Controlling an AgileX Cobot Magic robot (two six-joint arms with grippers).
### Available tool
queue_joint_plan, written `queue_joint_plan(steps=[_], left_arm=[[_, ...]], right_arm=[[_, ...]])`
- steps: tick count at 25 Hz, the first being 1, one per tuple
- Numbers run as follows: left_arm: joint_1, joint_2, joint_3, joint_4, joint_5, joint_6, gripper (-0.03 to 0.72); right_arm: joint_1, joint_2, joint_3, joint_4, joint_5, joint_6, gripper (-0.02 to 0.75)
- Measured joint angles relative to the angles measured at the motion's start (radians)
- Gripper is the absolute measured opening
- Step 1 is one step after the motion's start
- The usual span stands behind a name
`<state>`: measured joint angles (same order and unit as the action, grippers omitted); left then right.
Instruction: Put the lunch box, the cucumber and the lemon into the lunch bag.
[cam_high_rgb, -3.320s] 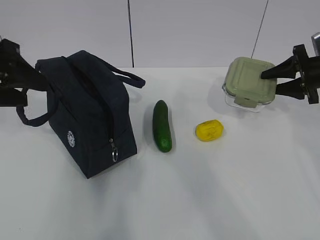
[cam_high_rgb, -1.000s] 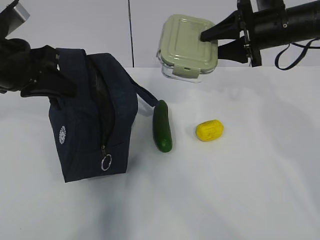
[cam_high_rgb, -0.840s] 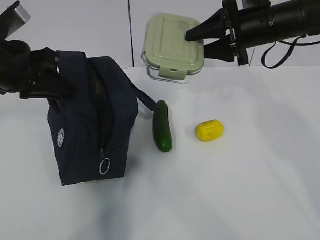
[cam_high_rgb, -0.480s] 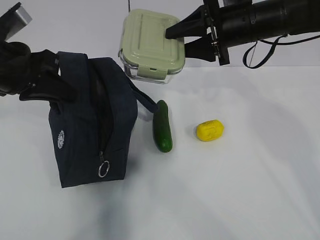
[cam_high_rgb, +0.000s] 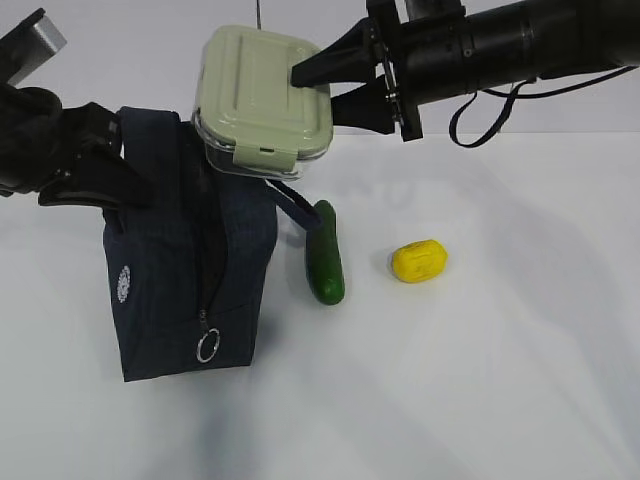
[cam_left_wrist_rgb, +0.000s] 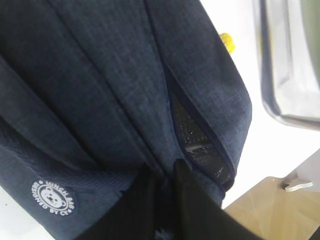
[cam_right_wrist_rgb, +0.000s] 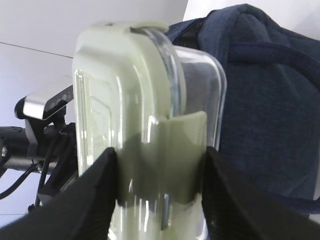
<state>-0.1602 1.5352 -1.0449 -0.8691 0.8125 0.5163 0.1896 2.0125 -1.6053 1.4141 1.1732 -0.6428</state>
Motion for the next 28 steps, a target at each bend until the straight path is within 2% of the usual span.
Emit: queue_joint_plan(steps=[11, 21, 28], left_arm=[[0.0, 0.0, 0.0, 0.0, 0.004, 0.0, 0.019], [0.0, 0.0, 0.0, 0.0, 0.021, 0.0, 0.019], [0.0, 0.0, 0.0, -0.038, 0.029, 0.0, 0.019]], right_arm=[[0.066, 0.061, 0.0, 0.044, -0.002, -0.039, 0.376], [0.068, 0.148, -0.002, 0.049, -0.004, -0.109, 0.376], [0.068, 0.201, -0.036, -0.043, -0.004, -0.134, 0.376]])
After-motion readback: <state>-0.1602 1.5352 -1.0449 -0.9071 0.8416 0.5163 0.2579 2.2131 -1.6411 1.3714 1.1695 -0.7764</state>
